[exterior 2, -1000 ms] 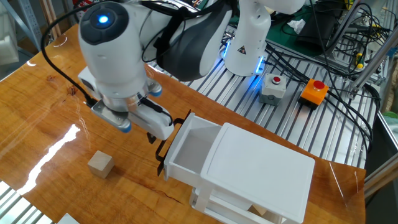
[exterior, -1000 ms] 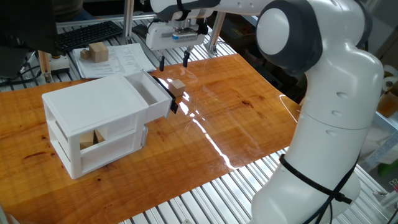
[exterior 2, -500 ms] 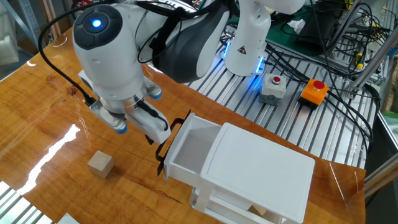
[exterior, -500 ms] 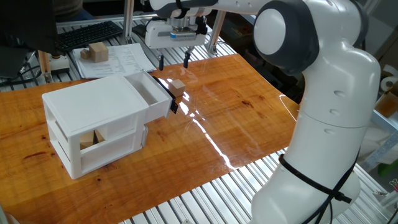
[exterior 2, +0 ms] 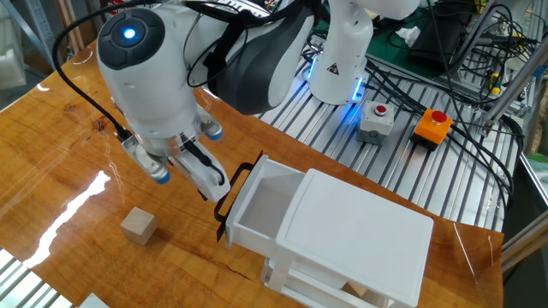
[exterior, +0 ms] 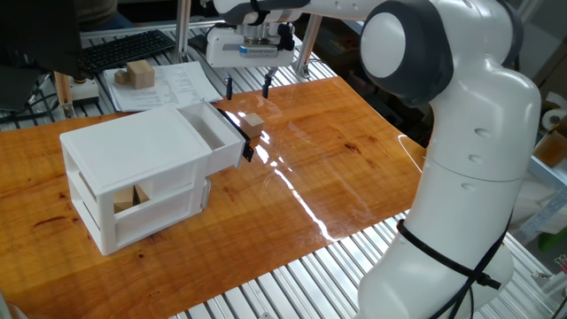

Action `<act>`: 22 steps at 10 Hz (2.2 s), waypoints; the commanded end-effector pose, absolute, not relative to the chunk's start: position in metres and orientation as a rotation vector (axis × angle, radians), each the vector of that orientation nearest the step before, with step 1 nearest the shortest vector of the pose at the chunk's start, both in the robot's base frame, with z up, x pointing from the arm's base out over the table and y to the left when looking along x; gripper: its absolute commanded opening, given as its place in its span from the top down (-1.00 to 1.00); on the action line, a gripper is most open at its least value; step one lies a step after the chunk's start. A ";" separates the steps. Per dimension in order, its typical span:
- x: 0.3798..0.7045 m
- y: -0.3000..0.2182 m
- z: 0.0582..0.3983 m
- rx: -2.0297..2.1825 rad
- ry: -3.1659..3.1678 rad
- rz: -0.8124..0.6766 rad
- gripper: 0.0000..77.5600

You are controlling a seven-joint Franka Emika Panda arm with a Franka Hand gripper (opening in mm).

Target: Put things in the drawer

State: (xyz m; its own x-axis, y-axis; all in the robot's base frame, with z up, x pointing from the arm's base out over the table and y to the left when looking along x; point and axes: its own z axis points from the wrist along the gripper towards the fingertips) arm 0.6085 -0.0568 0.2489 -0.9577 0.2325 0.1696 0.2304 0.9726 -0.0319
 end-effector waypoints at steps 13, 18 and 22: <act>0.675 -0.119 0.198 -0.097 -3.041 0.011 -1.00; 0.676 -0.136 0.173 -0.035 -3.073 0.013 -1.00; 0.671 -0.136 0.153 -0.019 -3.097 0.013 -1.00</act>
